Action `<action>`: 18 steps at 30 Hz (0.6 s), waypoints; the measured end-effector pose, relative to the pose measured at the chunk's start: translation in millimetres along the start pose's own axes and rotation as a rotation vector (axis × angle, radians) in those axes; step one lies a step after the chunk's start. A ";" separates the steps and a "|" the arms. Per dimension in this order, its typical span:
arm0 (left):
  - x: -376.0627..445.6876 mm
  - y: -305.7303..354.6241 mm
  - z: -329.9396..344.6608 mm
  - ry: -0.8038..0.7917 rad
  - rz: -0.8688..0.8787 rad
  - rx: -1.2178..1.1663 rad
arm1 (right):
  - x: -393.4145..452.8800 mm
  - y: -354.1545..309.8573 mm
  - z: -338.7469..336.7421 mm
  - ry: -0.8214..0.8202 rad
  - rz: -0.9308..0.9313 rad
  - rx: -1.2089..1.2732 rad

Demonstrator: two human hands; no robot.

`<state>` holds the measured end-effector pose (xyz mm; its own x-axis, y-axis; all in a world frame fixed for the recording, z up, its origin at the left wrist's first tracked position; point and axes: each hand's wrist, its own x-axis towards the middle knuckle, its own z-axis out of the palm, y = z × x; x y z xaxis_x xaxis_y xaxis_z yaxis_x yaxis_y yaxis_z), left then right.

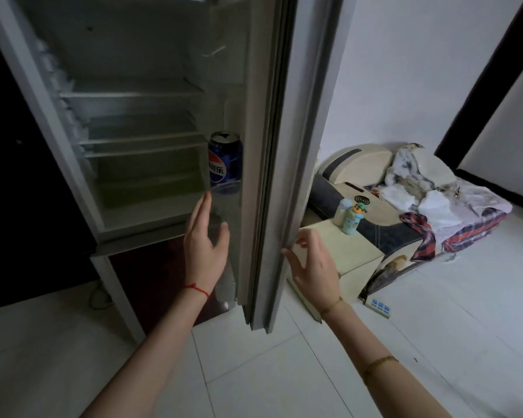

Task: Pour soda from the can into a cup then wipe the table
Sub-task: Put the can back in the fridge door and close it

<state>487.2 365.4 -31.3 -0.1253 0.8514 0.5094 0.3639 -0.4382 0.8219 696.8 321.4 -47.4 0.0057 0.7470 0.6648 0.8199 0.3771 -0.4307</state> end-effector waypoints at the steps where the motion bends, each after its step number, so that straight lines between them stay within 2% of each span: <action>1: -0.2 -3.2 -5.7 0.015 -0.014 0.004 | 0.9 -6.5 4.0 -0.005 -0.039 0.024; 8: 1.4 -14.9 -44.5 0.109 -0.115 0.024 | 20.2 -44.5 44.8 -0.119 -0.223 0.102; 13: -1.6 -15.1 -68.6 0.151 -0.117 0.035 | 36.7 -71.8 77.1 -0.128 -0.365 0.095; 18: -0.8 -30.0 -96.4 0.200 -0.158 0.002 | 52.5 -95.1 114.6 -0.181 -0.421 0.150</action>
<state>387.5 350.1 -31.8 -0.3603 0.8354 0.4150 0.3270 -0.3035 0.8950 553.6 387.5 -41.4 -0.4192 0.5908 0.6894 0.6382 0.7318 -0.2392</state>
